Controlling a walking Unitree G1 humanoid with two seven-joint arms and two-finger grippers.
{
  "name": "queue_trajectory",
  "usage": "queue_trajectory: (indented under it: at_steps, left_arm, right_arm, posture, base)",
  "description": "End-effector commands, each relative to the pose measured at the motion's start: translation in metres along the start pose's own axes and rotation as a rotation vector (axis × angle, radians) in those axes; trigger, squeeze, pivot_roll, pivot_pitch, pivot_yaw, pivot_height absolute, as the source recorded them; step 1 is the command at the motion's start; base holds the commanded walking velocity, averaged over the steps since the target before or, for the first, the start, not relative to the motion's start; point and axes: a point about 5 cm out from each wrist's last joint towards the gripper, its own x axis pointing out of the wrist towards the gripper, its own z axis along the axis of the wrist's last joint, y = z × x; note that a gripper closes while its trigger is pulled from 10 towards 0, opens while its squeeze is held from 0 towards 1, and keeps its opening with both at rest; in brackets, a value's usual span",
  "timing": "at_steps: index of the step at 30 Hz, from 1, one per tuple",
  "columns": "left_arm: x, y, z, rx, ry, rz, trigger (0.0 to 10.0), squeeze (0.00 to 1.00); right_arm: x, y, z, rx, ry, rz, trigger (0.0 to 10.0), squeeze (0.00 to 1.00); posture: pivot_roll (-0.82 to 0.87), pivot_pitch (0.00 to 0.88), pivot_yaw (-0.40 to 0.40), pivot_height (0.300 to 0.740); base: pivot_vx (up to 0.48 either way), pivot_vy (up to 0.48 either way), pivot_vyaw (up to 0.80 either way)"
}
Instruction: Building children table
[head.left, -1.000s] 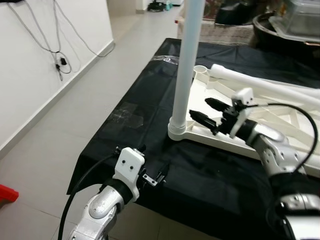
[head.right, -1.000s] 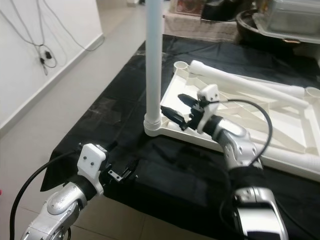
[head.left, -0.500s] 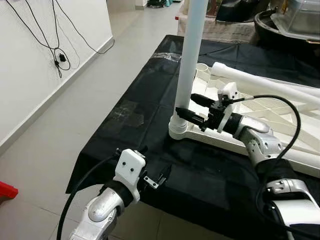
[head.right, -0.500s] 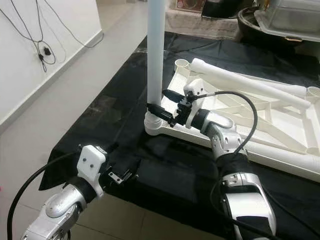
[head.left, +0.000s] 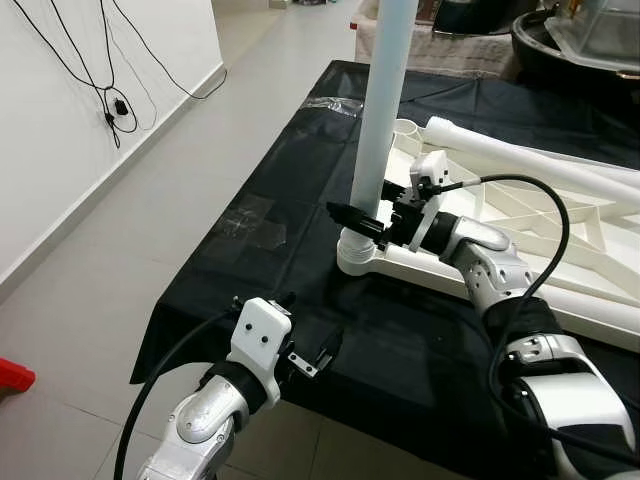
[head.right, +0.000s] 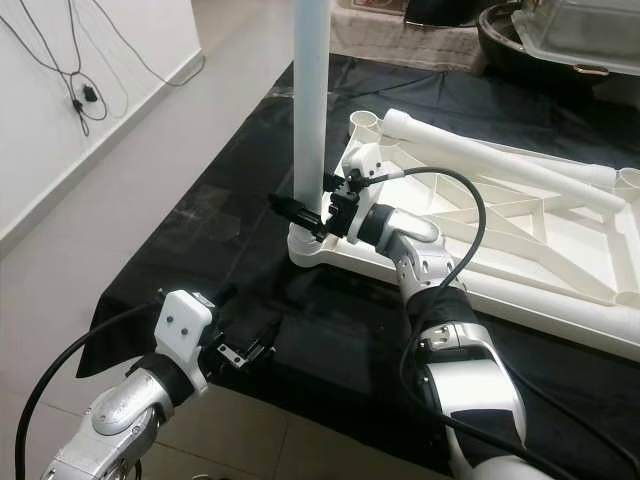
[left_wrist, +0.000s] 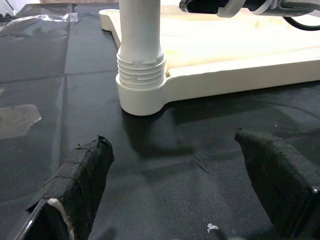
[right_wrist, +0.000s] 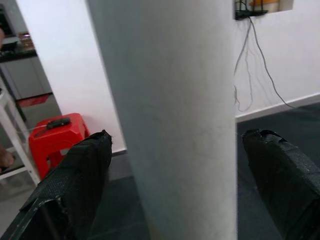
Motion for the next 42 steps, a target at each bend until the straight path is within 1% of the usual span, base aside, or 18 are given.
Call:
queue_trajectory:
  at_steps: [1,17,25,26,27,29,30,31,34,35,42]
  left_arm:
    - [-0.002,-0.003,-0.001,-0.003,0.015,-0.01,10.0,0.0]
    - [-0.002,-0.004,-0.002,-0.004,0.016,-0.015,10.0,0.0]
    - [-0.002,-0.004,-0.002,-0.004,0.017,-0.018,10.0,0.0]
    - [-0.002,-0.004,-0.002,-0.004,0.017,-0.018,10.0,0.0]
    - [-0.002,-0.004,-0.002,-0.004,0.017,-0.018,10.0,0.0]
    - [-0.002,-0.004,-0.002,-0.004,0.017,-0.018,10.0,0.0]
    - [-0.002,-0.004,-0.002,-0.004,0.017,-0.018,10.0,0.0]
    - [-0.002,-0.003,-0.002,-0.004,0.018,-0.018,10.0,0.0]
    - [-0.002,-0.003,-0.002,-0.003,0.018,-0.017,10.0,0.0]
    - [-0.002,-0.003,-0.002,-0.003,0.019,-0.017,10.0,0.0]
    - [-0.002,-0.003,-0.002,-0.001,0.019,-0.016,10.0,0.0]
  right_arm:
    - [0.005,0.001,0.002,-0.008,-0.012,0.006,10.0,0.0]
    - [0.017,0.006,0.001,-0.002,-0.035,0.015,10.0,0.0]
    - [0.021,0.006,0.003,-0.005,-0.044,0.011,10.0,0.0]
    - [0.021,0.006,0.003,-0.004,-0.045,0.008,4.8,0.0]
    - [0.022,0.006,0.002,-0.004,-0.046,0.006,4.0,0.0]
    - [0.022,0.006,0.002,-0.004,-0.047,0.004,4.0,0.0]
    - [0.023,0.006,0.002,-0.003,-0.047,0.003,3.7,0.0]
    - [0.023,0.006,0.002,-0.005,-0.048,0.002,4.0,0.0]
    - [0.023,0.006,0.002,-0.006,-0.05,0.0,4.0,0.0]
    - [0.023,0.007,0.001,-0.003,-0.051,-0.003,0.0,0.0]
    - [0.023,0.008,-0.002,0.0,-0.056,-0.008,0.0,0.0]
  posture:
    - [0.13,0.212,-0.046,0.74]
    - [0.13,0.215,-0.047,0.74]
    - [0.13,0.214,-0.046,0.74]
    - [0.13,0.215,-0.046,0.74]
    - [0.13,0.215,-0.046,0.74]
    - [0.13,0.215,-0.046,0.74]
    - [0.13,0.215,-0.046,0.74]
    - [0.13,0.216,-0.045,0.74]
    - [0.13,0.216,-0.045,0.74]
    - [0.13,0.216,-0.045,0.74]
    - [0.13,0.216,-0.044,0.74]
  base:
    - [0.0,0.0,0.0]
    - [0.0,0.0,0.0]
    - [0.0,0.0,0.0]
    - [0.0,0.0,0.0]
    - [0.0,0.0,0.0]
    - [0.0,0.0,0.0]
    - [0.0,0.0,0.0]
    - [0.0,0.0,0.0]
    - [0.0,0.0,0.0]
    - [0.0,0.0,0.0]
    - [0.0,0.0,0.0]
